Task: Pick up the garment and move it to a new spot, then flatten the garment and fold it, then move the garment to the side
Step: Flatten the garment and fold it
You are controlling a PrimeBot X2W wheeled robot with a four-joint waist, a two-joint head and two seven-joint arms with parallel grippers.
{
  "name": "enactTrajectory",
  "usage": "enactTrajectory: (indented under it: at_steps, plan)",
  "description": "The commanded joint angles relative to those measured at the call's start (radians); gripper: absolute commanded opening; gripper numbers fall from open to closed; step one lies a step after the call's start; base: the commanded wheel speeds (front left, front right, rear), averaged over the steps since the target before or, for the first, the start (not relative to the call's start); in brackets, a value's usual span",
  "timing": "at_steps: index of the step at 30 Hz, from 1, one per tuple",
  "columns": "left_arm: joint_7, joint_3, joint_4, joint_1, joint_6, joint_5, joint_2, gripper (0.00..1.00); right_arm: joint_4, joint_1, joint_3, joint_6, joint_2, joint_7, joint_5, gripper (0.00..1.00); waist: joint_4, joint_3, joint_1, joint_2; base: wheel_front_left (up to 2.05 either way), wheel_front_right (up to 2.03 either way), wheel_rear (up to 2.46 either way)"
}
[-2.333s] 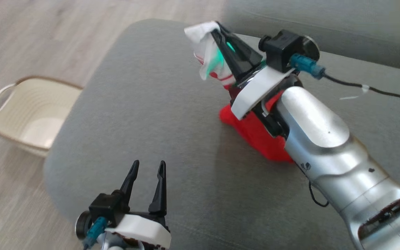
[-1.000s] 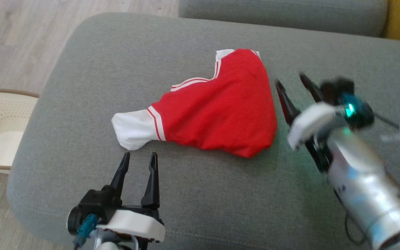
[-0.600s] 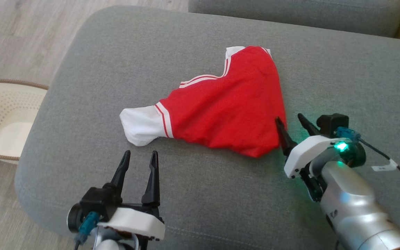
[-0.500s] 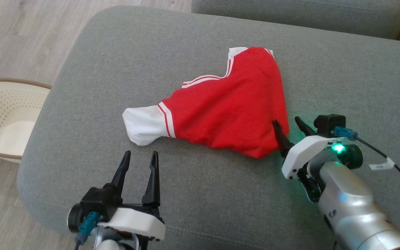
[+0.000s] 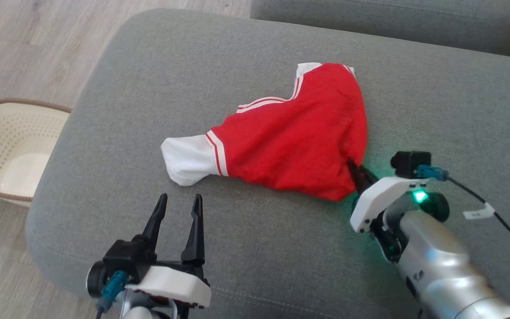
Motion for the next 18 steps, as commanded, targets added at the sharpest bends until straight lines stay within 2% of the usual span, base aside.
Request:
enactTrajectory:
  at_steps: [1,14,18]
  plan:
    - [-0.012,0.031,-0.032,-0.022,0.007,0.002,-0.006,1.0,-0.028,-0.032,0.01,0.007,-0.004,-0.028,0.001,0.0,-0.007,-0.003,0.0,0.0,0.0,0.0,0.0]
    - [-0.012,0.035,-0.038,-0.018,0.009,-0.002,-0.006,1.0,-0.059,-0.122,-0.107,0.007,-0.143,-0.119,-0.036,0.0,-0.064,-0.01,0.0,0.0,0.0,0.0,0.0]
    - [-0.012,0.032,-0.038,-0.019,0.008,-0.003,-0.006,1.0,-0.111,-0.151,-0.136,0.007,-0.139,-0.123,-0.075,0.0,-0.063,-0.008,0.0,0.0,0.0,0.0,0.0]
